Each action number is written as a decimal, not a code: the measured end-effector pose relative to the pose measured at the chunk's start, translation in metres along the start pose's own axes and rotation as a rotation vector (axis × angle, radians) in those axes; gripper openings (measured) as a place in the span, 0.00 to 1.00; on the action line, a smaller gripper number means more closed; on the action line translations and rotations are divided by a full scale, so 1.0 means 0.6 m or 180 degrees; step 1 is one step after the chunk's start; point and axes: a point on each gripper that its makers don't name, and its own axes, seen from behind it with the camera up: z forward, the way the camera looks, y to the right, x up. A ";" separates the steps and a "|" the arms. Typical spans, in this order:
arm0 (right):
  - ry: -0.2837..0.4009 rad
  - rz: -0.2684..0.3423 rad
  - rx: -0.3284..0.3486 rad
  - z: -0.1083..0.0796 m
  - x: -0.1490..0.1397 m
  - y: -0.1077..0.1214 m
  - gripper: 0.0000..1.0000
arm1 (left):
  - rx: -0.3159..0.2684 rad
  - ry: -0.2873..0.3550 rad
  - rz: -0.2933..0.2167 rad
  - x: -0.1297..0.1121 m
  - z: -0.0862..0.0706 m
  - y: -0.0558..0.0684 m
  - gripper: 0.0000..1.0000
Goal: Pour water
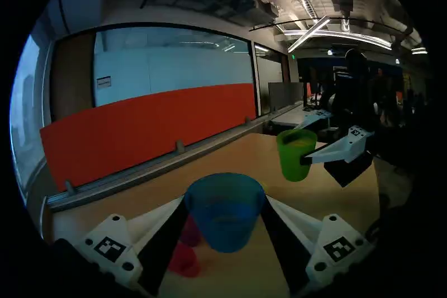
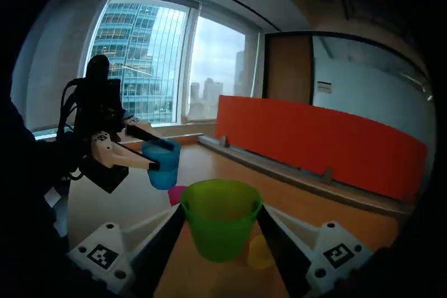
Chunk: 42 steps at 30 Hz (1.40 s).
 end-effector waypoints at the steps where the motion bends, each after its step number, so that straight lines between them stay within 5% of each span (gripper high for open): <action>1: 0.0019 0.0000 -0.0003 0.001 0.002 -0.001 0.92 | 0.0004 0.0010 -0.0003 0.001 -0.001 0.000 0.87; 29: 0.0225 0.0091 0.0109 0.023 0.028 -0.017 0.92 | 0.0161 0.0291 0.0102 0.051 -0.008 -0.026 0.87; 42: 0.0274 0.0100 0.0296 0.043 0.035 -0.045 0.91 | 0.0318 0.0475 0.0527 0.113 -0.019 -0.028 0.87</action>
